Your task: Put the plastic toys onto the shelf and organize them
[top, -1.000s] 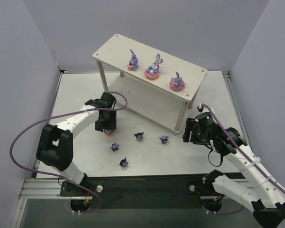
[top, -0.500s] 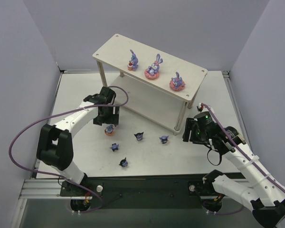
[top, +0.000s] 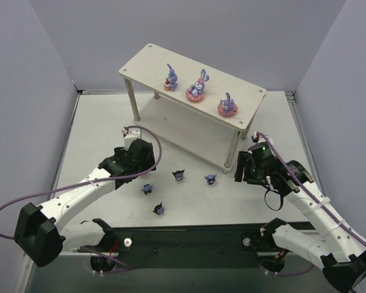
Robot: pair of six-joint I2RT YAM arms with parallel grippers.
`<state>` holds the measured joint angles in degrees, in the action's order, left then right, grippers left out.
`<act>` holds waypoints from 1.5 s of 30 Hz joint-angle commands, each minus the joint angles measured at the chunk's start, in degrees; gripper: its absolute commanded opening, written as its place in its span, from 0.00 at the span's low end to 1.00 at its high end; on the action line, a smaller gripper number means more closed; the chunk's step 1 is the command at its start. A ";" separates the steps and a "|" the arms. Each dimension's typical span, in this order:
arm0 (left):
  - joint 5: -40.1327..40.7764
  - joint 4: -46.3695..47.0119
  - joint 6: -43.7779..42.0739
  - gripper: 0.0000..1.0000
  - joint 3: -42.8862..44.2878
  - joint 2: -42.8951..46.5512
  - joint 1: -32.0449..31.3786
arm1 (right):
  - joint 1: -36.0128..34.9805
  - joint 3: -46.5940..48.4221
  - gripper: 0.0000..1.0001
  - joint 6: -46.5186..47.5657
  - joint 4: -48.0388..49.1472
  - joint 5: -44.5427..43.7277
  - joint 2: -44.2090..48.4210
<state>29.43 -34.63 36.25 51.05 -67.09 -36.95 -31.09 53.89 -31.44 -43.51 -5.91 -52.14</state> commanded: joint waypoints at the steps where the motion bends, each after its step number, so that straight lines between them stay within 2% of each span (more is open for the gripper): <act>1: 9.94 8.08 7.34 0.92 -3.49 -0.23 -3.92 | 0.42 1.92 0.61 1.03 -0.61 0.55 -0.33; 5: 13.89 9.31 11.12 0.90 -4.55 -2.16 -3.92 | 0.42 1.92 0.61 1.38 -0.70 0.73 0.11; 16: 14.95 14.77 13.85 0.76 -7.80 -7.79 -4.54 | 0.77 2.01 0.61 1.73 -1.14 0.46 0.72; 34: 16.36 23.55 8.84 0.64 -11.58 -11.22 -3.31 | 1.03 3.77 0.60 2.44 -2.28 -0.06 0.99; 40: 15.83 24.52 7.52 0.55 -11.58 -12.10 -2.08 | 1.03 4.21 0.60 2.09 -2.81 -0.06 1.07; 44: 15.31 25.14 6.64 0.46 -12.20 -11.84 -1.81 | 1.03 4.47 0.60 1.91 -2.81 0.02 0.90; 45: 15.22 25.40 6.47 0.40 -12.37 -11.75 -1.72 | 1.03 4.47 0.60 2.00 -2.81 0.02 0.81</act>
<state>44.91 -12.47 44.05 39.22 -78.87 -39.24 -30.35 56.12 -29.78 -44.40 -5.15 -51.75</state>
